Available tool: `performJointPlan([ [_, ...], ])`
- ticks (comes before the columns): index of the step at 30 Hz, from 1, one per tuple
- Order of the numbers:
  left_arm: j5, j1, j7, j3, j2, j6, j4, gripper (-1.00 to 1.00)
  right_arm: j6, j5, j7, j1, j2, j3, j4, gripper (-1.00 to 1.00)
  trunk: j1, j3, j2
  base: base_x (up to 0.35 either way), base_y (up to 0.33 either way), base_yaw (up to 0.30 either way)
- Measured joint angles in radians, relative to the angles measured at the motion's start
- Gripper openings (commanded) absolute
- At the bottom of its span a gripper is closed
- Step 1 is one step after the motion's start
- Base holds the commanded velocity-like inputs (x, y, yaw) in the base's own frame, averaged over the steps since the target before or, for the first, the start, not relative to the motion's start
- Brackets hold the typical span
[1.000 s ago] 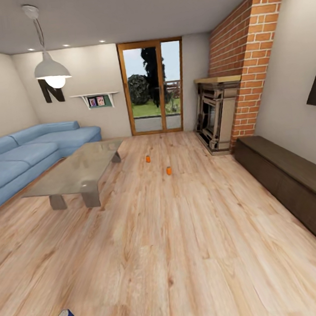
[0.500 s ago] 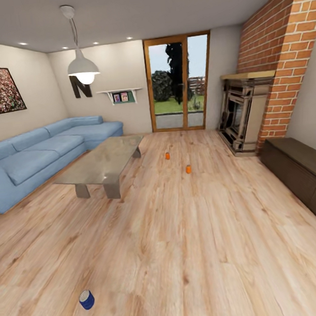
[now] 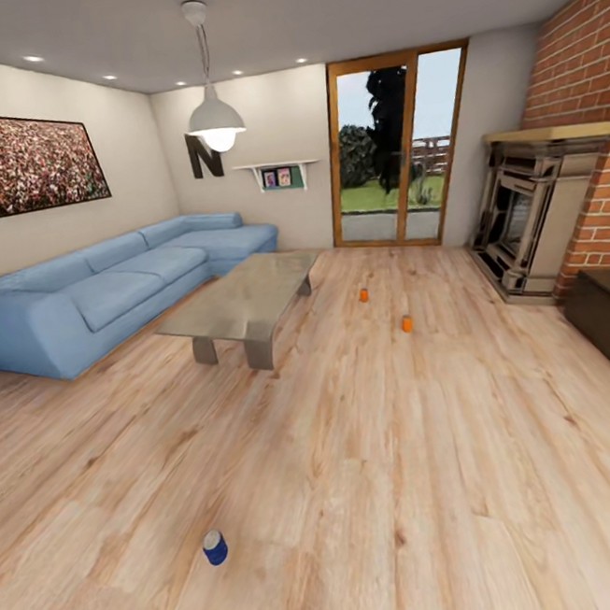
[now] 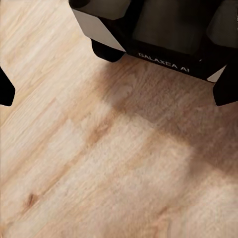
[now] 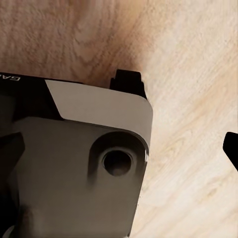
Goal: Put the three can of soda from the living room inside the tash can in the kitchen.
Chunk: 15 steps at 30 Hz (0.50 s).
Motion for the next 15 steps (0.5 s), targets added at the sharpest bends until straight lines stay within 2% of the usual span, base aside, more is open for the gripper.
performJointPlan([
  [6,-0.001,0.0,-0.003,0.001,0.001,0.001,0.0,1.0,0.0,0.009,-0.004,0.002,0.0,0.0,0.0,1.0,0.0,-0.006,0.0,0.0,0.347,0.249],
  [13,-0.001,0.0,-0.003,0.001,0.001,-0.003,0.0,1.0,-0.002,0.017,0.022,0.008,-0.007,0.001,0.0,1.0,0.0,-0.008,0.0,0.026,0.35,0.048],
  [15,-0.001,0.001,-0.003,0.001,0.001,-0.005,0.0,1.0,0.0,0.019,0.034,0.009,-0.002,0.0,0.0,1.0,0.0,-0.008,0.0,0.095,0.35,0.007],
])
